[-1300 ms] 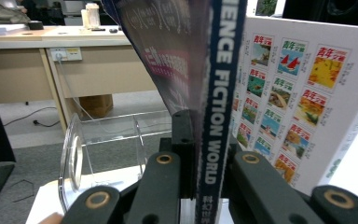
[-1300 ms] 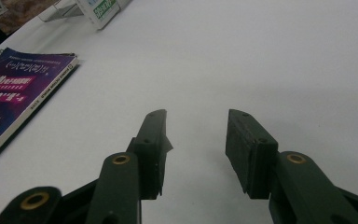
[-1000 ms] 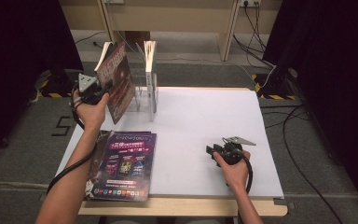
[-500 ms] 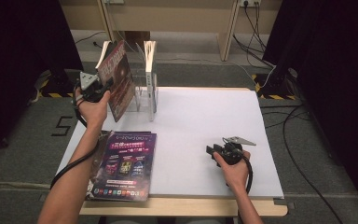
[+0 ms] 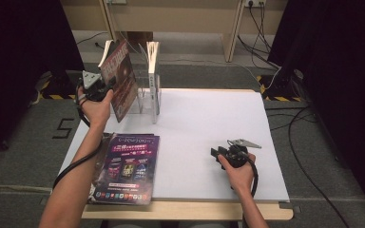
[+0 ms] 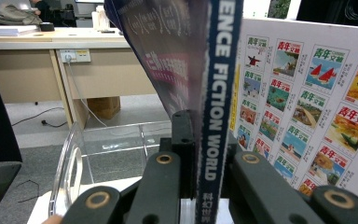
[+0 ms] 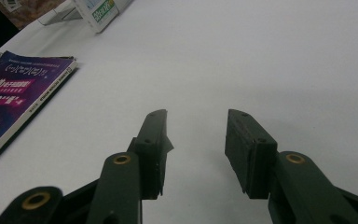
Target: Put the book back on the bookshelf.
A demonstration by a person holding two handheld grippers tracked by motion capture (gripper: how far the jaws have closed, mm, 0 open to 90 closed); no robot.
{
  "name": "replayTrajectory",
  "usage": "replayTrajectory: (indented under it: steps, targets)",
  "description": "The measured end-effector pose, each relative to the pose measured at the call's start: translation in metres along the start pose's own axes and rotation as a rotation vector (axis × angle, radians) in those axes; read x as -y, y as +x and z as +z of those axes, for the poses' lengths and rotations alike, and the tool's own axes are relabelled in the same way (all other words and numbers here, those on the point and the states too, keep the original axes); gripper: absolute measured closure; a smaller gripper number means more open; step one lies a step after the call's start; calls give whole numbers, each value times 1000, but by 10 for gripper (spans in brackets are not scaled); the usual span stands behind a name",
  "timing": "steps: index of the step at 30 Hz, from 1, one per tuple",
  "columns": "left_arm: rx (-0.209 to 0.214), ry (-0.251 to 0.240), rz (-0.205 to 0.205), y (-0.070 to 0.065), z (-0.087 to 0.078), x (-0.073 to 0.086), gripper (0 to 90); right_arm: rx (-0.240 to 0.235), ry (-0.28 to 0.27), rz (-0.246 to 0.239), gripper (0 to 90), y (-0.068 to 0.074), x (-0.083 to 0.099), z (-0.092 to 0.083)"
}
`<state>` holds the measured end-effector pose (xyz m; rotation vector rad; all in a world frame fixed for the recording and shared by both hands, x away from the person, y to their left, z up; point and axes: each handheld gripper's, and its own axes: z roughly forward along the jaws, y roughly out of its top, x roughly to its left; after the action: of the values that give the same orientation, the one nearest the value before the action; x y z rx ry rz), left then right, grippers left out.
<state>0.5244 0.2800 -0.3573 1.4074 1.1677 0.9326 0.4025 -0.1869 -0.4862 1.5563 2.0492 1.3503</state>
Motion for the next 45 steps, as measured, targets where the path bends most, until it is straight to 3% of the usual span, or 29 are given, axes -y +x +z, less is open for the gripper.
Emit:
replayTrajectory:
  steps: [45]
  targets:
    - [-40,-7,-11,-2,28,0,839,-2,5,9,593,-3,1,0]
